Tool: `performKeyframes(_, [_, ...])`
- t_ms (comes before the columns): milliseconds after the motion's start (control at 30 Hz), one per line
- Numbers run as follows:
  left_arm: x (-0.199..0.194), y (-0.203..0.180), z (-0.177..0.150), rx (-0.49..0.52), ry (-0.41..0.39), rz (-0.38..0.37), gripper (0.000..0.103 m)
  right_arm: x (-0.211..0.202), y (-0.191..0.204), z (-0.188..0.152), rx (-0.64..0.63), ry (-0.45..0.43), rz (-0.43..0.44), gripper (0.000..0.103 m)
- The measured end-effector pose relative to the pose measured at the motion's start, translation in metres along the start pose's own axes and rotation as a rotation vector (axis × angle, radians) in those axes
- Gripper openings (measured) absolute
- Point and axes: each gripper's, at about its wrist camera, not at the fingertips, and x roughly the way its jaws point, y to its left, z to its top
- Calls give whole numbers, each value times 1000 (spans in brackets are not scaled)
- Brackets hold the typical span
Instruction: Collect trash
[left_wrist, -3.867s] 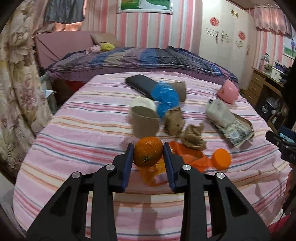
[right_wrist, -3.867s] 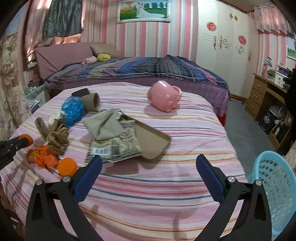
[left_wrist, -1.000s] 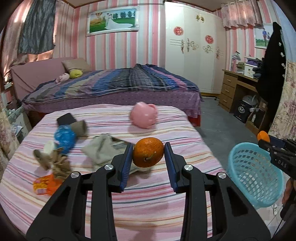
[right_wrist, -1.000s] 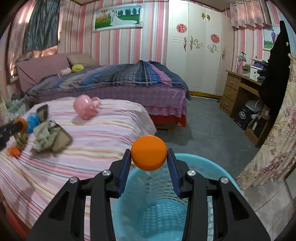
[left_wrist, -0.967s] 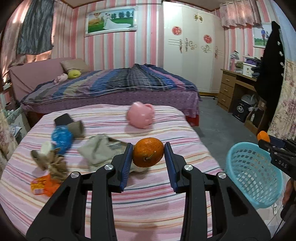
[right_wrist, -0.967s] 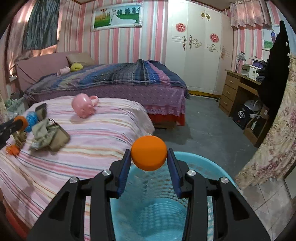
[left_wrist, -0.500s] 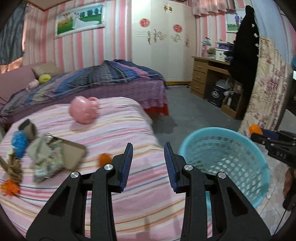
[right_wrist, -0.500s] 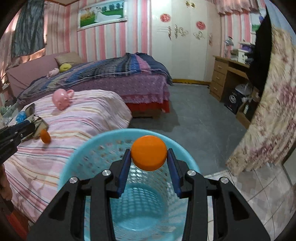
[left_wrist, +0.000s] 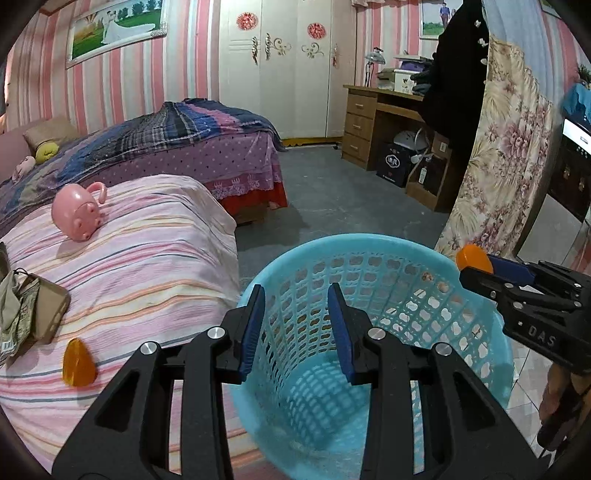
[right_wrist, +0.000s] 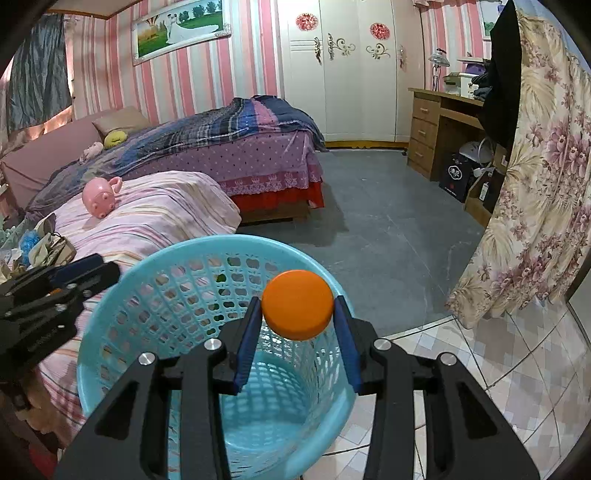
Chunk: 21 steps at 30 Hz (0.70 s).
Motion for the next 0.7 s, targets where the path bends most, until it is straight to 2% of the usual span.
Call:
performKeyframes(200, [2, 12, -6, 11, -4, -36, 36, -1, 7, 1, -20, -10, 3, 40])
performKeyframes(300, [-16, 26, -13, 27, -54, -60, 36, -3, 8, 2, -23, -20, -4, 40])
performKeyframes(367, [-26, 37, -15, 37, -77, -43, 36, -4, 8, 4, -21, -27, -3, 40])
performKeyframes(400, [-31, 42, -16, 35, -85, -31, 43, -4, 9, 5, -21, -31, -2, 40])
performKeyframes(433, [-35, 51, -17, 27, -88, -12, 62, -4, 10, 6, -21, -33, 0, 40])
performKeyframes(500, [-44, 68, -20, 0, -107, 51, 84, -3, 11, 7, -22, -33, 2, 40])
performKeyframes(567, [-50, 89, -23, -21, -107, 94, 88, -3, 11, 8, -24, -34, 3, 40])
performKeyframes(700, [-43, 125, -30, -42, -35, 173, 90, -2, 13, 10, -26, -34, 7, 40])
